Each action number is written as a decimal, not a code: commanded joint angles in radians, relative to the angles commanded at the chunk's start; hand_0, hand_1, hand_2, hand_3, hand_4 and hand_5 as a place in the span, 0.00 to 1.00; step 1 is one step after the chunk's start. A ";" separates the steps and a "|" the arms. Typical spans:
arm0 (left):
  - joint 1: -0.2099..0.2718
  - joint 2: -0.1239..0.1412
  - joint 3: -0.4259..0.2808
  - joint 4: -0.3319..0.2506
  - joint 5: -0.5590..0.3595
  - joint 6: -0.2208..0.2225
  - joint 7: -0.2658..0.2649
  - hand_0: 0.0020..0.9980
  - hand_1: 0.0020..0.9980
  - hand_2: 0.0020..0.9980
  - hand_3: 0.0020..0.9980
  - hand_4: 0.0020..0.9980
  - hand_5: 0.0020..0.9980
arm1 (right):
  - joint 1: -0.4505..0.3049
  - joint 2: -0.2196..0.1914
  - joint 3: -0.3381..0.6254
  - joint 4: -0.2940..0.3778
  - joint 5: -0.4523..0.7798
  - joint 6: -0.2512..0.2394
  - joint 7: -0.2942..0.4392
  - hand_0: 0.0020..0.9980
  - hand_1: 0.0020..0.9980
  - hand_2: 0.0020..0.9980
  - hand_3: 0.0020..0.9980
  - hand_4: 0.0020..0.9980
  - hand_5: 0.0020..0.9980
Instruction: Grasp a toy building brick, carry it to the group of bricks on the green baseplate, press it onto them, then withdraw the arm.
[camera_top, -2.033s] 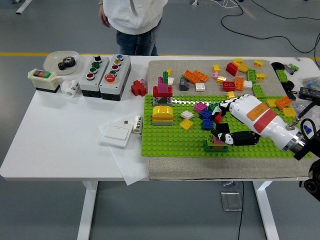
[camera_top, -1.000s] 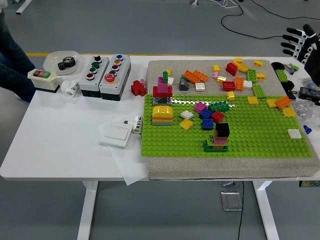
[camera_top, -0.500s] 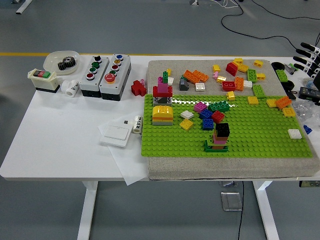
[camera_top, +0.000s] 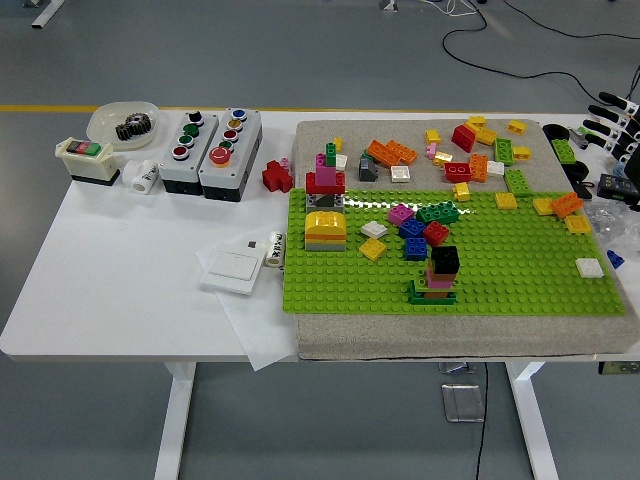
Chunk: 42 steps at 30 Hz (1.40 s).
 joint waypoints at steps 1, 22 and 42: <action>0.000 0.000 -0.001 0.000 0.002 0.000 0.000 0.48 0.57 0.65 0.58 0.60 0.68 | -0.001 0.000 0.001 0.001 0.001 0.000 0.002 0.91 0.83 0.85 0.86 1.00 1.00; -0.008 0.001 -0.059 0.001 0.087 -0.024 0.023 0.48 0.58 0.65 0.58 0.60 0.68 | -0.017 0.001 0.036 0.003 0.006 0.006 0.014 0.91 0.83 0.85 0.85 1.00 1.00; -0.005 0.011 -0.097 -0.005 0.156 -0.040 0.037 0.49 0.59 0.64 0.58 0.60 0.68 | -0.043 0.006 0.070 0.007 0.000 0.010 0.025 0.91 0.83 0.84 0.85 1.00 1.00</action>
